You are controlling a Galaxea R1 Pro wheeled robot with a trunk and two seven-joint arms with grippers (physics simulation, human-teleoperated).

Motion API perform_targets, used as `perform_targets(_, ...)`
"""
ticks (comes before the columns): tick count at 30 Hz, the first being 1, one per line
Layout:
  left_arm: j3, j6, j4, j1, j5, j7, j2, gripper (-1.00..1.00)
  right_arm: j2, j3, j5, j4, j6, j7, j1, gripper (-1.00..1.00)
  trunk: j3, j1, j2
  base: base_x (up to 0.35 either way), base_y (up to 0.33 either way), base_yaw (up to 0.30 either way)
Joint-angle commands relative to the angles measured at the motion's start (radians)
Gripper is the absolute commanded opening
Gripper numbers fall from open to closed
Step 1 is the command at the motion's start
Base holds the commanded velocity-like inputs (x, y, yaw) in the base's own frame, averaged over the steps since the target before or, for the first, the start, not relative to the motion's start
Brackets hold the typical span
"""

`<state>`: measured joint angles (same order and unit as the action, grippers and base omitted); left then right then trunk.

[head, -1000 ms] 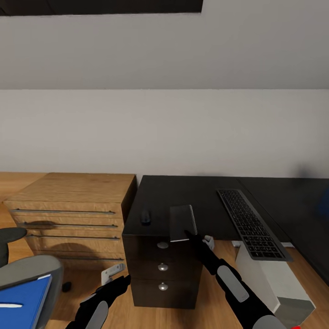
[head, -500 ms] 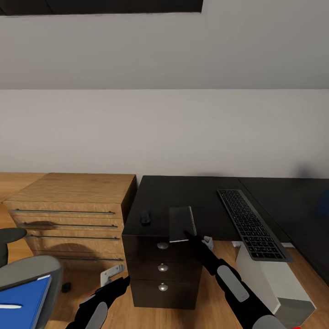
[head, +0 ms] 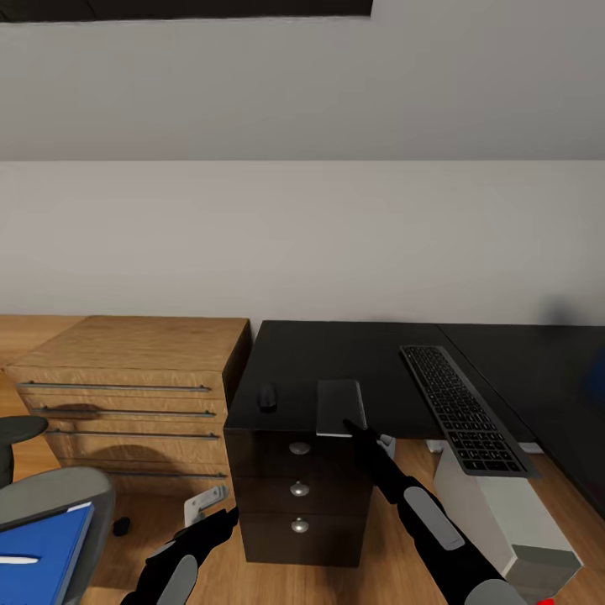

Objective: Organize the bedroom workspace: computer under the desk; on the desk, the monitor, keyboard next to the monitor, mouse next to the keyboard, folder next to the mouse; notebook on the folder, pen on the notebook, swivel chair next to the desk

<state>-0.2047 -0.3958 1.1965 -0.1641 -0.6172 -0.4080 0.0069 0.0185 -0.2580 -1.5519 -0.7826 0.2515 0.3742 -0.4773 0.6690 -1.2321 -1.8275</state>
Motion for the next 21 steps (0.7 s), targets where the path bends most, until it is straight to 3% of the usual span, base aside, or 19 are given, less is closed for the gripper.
perform_targets(1,-0.002,-0.001,0.001,-0.001,-0.009,-0.009,0.001,1.0,0.001,-0.003,-0.014,0.0,0.006,0.001,-0.001,-1.0,0.001,0.0,0.0,0.0,0.0,0.0)
perform_targets(5,-0.003,-0.002,0.002,-0.001,-0.01,-0.009,0.0,1.0,0.001,-0.002,-0.022,0.0,0.017,0.001,-0.001,-1.0,0.001,0.0,0.0,0.0,0.0,0.0)
perform_targets(21,-0.004,-0.003,0.0,-0.001,-0.01,-0.008,-0.001,1.0,0.001,-0.003,-0.027,0.0,0.023,0.002,-0.001,-1.0,0.051,-0.061,-0.112,0.0,0.0,0.0)
